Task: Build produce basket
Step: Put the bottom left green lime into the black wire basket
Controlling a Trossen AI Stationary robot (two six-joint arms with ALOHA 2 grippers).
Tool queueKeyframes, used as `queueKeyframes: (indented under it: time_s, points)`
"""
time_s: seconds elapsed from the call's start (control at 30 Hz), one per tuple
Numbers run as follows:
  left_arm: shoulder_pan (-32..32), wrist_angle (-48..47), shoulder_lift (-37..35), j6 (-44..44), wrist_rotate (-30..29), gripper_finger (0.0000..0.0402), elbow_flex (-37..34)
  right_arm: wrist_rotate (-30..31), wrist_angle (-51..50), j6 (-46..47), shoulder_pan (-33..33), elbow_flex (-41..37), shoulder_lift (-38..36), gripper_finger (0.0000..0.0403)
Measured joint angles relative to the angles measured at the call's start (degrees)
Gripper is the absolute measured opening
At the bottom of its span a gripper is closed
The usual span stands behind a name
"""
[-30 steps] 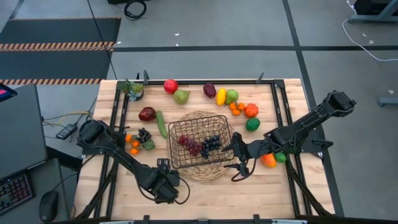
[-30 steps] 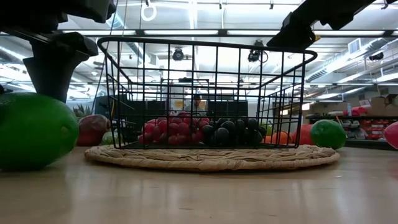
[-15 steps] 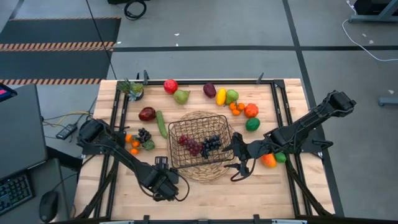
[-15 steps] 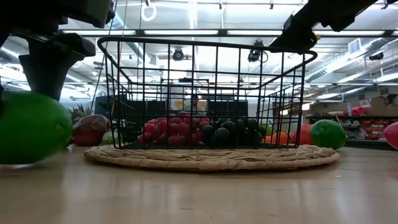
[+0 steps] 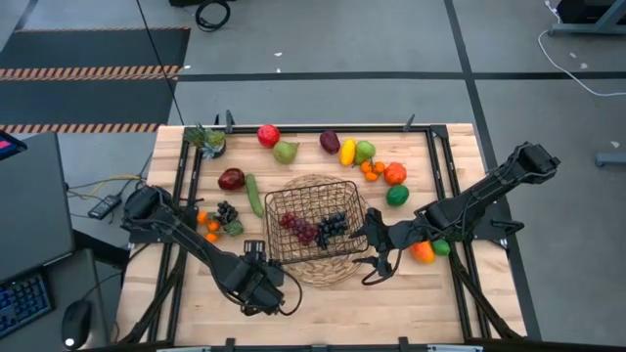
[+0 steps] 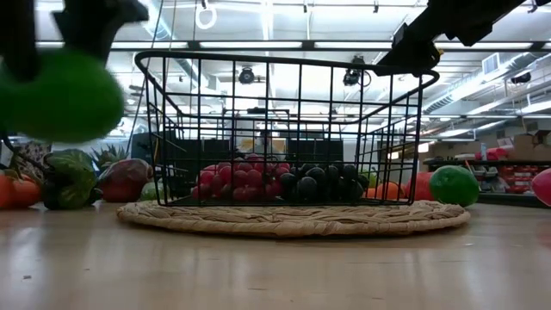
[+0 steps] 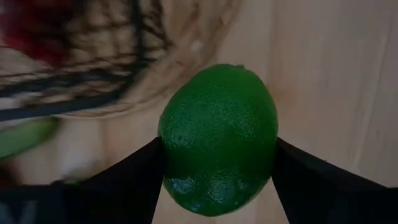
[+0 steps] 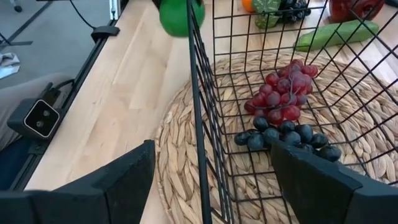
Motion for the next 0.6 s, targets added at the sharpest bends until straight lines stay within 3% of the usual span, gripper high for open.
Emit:
queueKeyframes:
  time_s: [0.33, 0.6]
  points:
    - [2.0, -12.1, 0.0, 2.5, -10.6, 0.0268, 16.5, 2.2, 0.0, -0.1, 0.0, 0.0, -0.1, 0.0325]
    - [6.9, -19.1, -0.1, 7.2, -10.7, 0.0269, 28.2, 1.7, -0.6, 0.0, 0.0, 0.0, -0.3, 0.0325]
